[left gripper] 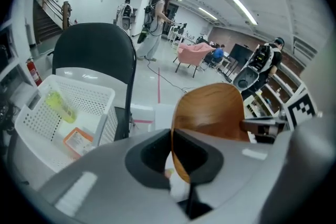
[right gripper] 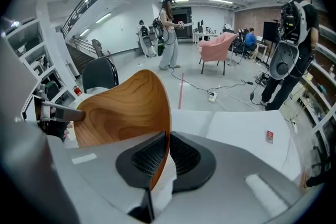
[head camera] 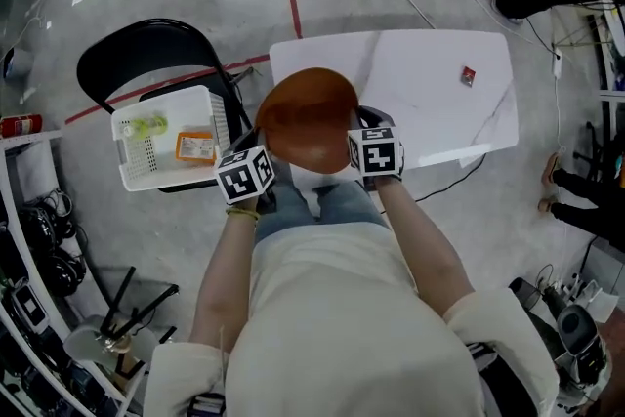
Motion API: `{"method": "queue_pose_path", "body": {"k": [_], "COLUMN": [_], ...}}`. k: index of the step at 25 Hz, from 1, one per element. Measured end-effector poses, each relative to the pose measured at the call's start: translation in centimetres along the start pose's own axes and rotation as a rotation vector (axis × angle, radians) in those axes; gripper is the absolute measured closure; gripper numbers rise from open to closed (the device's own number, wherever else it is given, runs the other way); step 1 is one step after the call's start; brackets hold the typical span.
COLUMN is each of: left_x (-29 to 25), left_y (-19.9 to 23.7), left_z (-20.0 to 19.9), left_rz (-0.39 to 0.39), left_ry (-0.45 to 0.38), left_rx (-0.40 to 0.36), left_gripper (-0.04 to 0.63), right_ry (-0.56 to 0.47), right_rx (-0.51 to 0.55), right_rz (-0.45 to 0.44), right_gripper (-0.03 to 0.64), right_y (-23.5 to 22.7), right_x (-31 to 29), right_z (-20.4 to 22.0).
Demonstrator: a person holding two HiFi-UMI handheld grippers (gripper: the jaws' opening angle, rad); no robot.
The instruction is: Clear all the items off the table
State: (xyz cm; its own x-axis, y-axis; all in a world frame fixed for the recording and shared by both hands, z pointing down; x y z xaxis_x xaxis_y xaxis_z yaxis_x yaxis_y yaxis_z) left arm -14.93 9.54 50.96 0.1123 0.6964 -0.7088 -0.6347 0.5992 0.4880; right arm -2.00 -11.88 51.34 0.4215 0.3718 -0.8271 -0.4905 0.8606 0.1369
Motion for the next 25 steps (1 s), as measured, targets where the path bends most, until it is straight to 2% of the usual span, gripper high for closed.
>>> {"method": "queue_pose_path", "body": {"k": [10,25], "left_x": [6.8,15.5], "left_y": [4.4,14.1], "left_z": [-0.7,1.4], "left_rz": [-0.059,-0.189], "left_ry": [-0.103,-0.222], "left_rx": [0.079,0.243], "left_gripper": [0.575,0.575], "right_ry": [-0.064,-0.105], "right_rx": [0.108,0.305], "right_rz": [-0.087,-0.242], "right_gripper": [0.592,0.592], "right_y": [7.0,20.8], "right_x": [2.1,2.4], "right_z": [-3.4,-6.7]}}
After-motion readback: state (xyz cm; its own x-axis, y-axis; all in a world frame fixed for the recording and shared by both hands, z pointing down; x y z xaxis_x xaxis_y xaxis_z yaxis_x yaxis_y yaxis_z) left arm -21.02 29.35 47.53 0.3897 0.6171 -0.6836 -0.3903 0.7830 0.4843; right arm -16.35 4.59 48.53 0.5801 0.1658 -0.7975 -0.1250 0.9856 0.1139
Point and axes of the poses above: the fingertips, and each gripper's own axes: x backward along the fingers, y to its left, z out of its underside, the point moved 5 cm from there along x, backward along the fingers, and after that the axes turned 15 degrees about z, right-handed, at the moved point
